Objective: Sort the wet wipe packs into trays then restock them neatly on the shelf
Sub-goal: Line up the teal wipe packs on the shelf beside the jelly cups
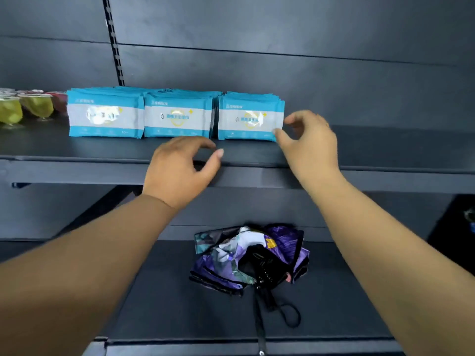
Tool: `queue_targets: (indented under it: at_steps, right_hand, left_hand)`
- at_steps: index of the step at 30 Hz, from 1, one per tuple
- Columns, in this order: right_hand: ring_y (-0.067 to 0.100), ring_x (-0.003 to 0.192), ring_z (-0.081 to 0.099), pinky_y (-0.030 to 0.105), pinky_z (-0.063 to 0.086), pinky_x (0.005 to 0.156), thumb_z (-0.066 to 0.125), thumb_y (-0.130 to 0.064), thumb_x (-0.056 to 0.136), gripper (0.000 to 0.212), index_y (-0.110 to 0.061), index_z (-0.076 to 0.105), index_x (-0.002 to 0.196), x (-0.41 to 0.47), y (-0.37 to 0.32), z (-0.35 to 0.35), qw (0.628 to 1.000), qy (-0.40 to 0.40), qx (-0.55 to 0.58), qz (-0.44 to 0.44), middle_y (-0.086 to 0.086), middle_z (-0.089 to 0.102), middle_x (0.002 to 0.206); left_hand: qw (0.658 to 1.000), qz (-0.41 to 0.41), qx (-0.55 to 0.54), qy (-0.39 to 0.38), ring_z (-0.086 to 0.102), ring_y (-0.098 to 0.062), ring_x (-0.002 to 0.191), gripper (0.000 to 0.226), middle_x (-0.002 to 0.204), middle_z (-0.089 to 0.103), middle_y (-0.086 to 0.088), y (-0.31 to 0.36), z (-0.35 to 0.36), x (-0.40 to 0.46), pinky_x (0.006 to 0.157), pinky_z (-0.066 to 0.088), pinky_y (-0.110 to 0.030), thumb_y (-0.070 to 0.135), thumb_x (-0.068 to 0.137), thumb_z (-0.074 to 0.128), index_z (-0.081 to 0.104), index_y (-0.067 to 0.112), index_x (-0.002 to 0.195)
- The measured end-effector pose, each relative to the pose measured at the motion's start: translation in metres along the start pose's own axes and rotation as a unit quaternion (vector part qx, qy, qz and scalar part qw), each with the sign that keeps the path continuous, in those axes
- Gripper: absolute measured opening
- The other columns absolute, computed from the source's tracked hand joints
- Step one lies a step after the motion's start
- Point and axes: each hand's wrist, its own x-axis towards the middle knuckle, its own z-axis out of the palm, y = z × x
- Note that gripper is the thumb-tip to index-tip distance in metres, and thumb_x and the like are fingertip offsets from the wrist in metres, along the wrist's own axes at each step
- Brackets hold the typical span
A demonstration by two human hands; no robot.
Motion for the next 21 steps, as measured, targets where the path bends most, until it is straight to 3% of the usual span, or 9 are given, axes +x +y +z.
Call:
queue_targets:
  at_steps: [3,6,10,14,17,21]
  right_hand:
    - [0.023,0.093,0.058,0.018,0.034,0.079,0.062,-0.019,0.083,0.017,-0.007,0.066,0.094,-0.067,-0.006,-0.016,0.990,0.064,0.048,-0.120,0.007,0.064,0.097]
    - [0.018,0.081,0.053,0.022,0.034,0.074,0.059,-0.026,0.080,0.022,-0.007,0.066,0.088,-0.128,0.009,-0.014,0.983,0.050,0.021,-0.175,0.005,0.066,0.084]
    - [0.030,0.072,0.059,0.029,0.037,0.070,0.054,-0.032,0.079,0.031,-0.005,0.065,0.092,-0.230,0.061,0.019,0.990,-0.083,0.002,-0.113,0.008,0.065,0.076]
    - [0.029,0.066,0.061,0.030,0.041,0.067,0.052,-0.032,0.079,0.034,-0.005,0.066,0.093,-0.331,0.128,0.050,0.980,-0.191,-0.039,-0.038,0.007,0.065,0.072]
    - [0.028,0.065,0.063,0.026,0.049,0.061,0.052,-0.030,0.078,0.033,-0.005,0.066,0.094,-0.403,0.169,0.059,0.966,-0.248,-0.063,0.018,0.005,0.066,0.071]
    - [0.028,0.059,0.062,0.028,0.052,0.055,0.061,-0.020,0.074,0.028,-0.001,0.066,0.094,-0.496,0.229,0.074,0.933,-0.332,-0.109,0.081,0.009,0.065,0.070]
  left_hand:
    - [0.998,0.003,-0.022,0.051,0.058,-0.023,0.093,0.035,0.092,0.067,-0.003,0.018,-0.016,-0.055,0.083,0.040,-0.033,0.032,0.088,0.046,0.068,0.005,0.091]
    - [0.999,-0.019,-0.036,0.003,0.050,-0.017,0.085,0.029,0.081,0.059,0.004,0.034,-0.022,-0.130,0.078,0.035,-0.030,0.027,0.087,0.048,0.067,0.005,0.084]
    - [0.987,-0.100,-0.022,-0.126,0.047,-0.015,0.074,0.029,0.070,0.066,-0.004,0.039,-0.003,-0.253,0.070,0.035,-0.030,0.028,0.084,0.049,0.068,0.008,0.075]
    - [0.962,-0.162,-0.033,-0.216,0.052,-0.016,0.067,0.027,0.067,0.066,-0.005,0.038,0.018,-0.352,0.068,0.039,-0.029,0.023,0.083,0.049,0.067,0.006,0.074]
    - [0.933,-0.217,-0.018,-0.288,0.062,-0.027,0.062,0.029,0.069,0.068,-0.006,0.038,0.034,-0.422,0.065,0.045,-0.030,0.023,0.084,0.047,0.068,0.005,0.074]
    - [0.869,-0.302,-0.014,-0.391,0.065,-0.028,0.063,0.036,0.071,0.069,-0.006,0.045,0.059,-0.529,0.066,0.052,-0.036,0.029,0.085,0.042,0.068,0.006,0.078]
